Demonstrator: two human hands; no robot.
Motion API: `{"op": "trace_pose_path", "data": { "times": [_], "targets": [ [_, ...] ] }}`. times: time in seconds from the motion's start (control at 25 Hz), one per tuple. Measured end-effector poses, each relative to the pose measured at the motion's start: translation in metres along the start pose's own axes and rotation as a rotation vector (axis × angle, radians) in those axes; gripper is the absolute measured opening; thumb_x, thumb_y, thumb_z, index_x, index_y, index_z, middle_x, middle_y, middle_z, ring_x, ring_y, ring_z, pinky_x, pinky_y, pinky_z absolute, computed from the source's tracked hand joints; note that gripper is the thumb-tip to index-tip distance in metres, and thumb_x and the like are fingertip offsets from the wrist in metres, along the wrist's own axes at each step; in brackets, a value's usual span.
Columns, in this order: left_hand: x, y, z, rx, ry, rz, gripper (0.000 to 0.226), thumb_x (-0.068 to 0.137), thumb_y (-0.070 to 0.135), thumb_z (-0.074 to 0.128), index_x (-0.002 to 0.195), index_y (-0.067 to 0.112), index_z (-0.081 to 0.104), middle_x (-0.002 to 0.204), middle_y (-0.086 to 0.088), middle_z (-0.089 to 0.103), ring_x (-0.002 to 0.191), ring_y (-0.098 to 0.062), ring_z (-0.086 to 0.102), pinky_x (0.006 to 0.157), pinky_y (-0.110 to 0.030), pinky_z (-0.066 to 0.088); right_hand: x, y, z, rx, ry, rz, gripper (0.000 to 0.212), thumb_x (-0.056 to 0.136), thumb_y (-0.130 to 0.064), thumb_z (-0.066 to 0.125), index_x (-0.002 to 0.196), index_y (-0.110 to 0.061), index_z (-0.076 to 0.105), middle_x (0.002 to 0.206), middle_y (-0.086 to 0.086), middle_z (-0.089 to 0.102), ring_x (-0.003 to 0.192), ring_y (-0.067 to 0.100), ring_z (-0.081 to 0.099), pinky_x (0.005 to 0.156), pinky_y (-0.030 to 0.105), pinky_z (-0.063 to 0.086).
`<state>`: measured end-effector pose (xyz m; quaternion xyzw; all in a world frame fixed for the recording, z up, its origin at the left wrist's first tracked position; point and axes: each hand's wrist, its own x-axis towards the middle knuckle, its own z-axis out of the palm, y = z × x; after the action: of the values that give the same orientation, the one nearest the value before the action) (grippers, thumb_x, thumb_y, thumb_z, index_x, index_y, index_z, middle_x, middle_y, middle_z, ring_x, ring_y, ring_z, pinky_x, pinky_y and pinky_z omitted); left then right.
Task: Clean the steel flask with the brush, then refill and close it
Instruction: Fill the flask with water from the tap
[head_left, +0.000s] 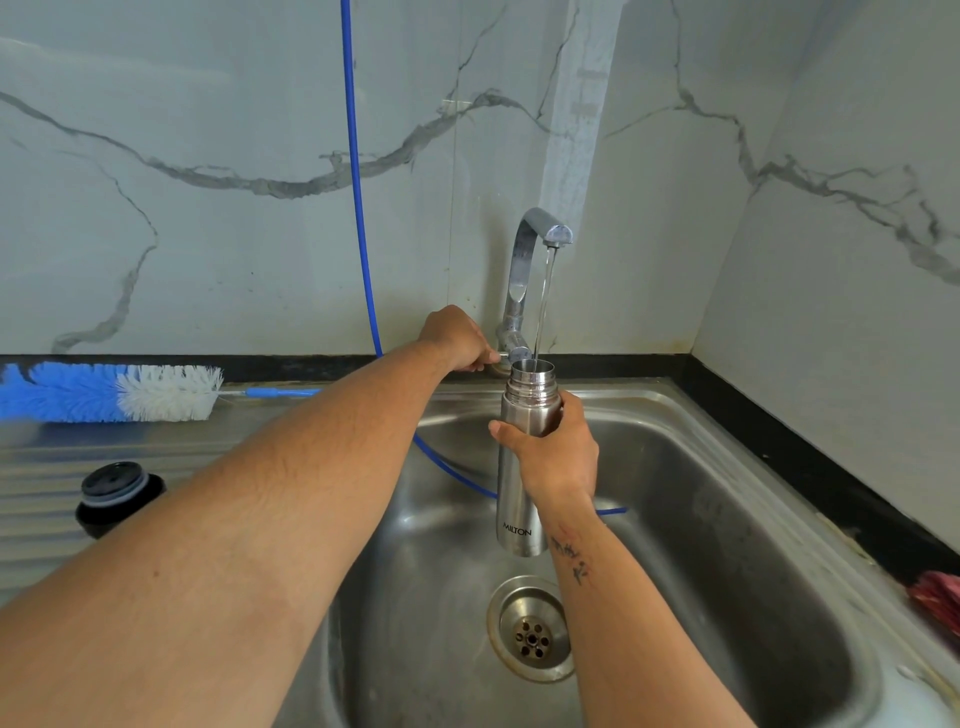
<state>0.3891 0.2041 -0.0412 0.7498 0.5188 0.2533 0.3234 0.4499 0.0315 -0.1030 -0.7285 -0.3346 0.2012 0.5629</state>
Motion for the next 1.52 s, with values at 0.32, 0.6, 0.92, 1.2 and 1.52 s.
{"op": "trace_pose_path", "data": {
  "times": [0.32,0.6,0.92,1.2,1.52],
  "targets": [
    [-0.004,0.000,0.000,-0.016,0.009,-0.012,0.024,0.083,0.021,0.084,0.096,0.001,0.078,0.090,-0.010,0.078,0.086,-0.022,0.075,0.091,-0.038,0.061,0.000,-0.001,-0.001,0.010,-0.004,0.013,0.072,0.077,-0.031,0.089,0.137,-0.030,0.051,0.118,-0.009,0.068,0.107,0.016,0.064,0.094,0.038,0.052],
    [-0.005,0.000,0.001,-0.054,0.017,-0.027,0.022,0.083,0.019,0.084,0.095,0.001,0.078,0.091,-0.011,0.078,0.092,-0.024,0.076,0.092,-0.037,0.061,0.000,-0.001,0.001,0.008,-0.003,0.010,0.072,0.076,-0.031,0.090,0.137,-0.029,0.051,0.118,-0.009,0.068,0.107,0.016,0.065,0.095,0.039,0.053],
    [-0.004,0.001,0.000,-0.077,0.059,-0.017,0.018,0.081,0.010,0.085,0.094,-0.001,0.079,0.094,-0.013,0.078,0.092,-0.025,0.075,0.092,-0.039,0.060,-0.001,-0.001,0.002,0.009,-0.008,0.010,0.074,0.076,-0.031,0.090,0.139,-0.030,0.050,0.120,-0.008,0.068,0.108,0.017,0.065,0.096,0.040,0.053],
    [-0.002,0.021,-0.008,0.045,0.087,0.116,0.017,0.085,0.008,0.081,0.101,0.003,0.078,0.105,-0.010,0.077,0.104,-0.021,0.071,0.096,-0.029,0.052,0.001,0.000,0.002,0.009,-0.007,0.009,0.072,0.077,-0.031,0.089,0.137,-0.030,0.051,0.118,-0.009,0.068,0.107,0.017,0.065,0.094,0.039,0.052],
    [0.006,0.041,-0.006,0.156,0.063,0.270,0.013,0.084,0.009,0.081,0.095,0.002,0.078,0.099,-0.010,0.076,0.101,-0.021,0.072,0.096,-0.030,0.053,0.004,0.004,0.002,0.033,-0.014,-0.010,0.067,0.078,-0.032,0.088,0.134,-0.031,0.052,0.114,-0.011,0.068,0.103,0.015,0.064,0.087,0.034,0.049]
  ]
}}
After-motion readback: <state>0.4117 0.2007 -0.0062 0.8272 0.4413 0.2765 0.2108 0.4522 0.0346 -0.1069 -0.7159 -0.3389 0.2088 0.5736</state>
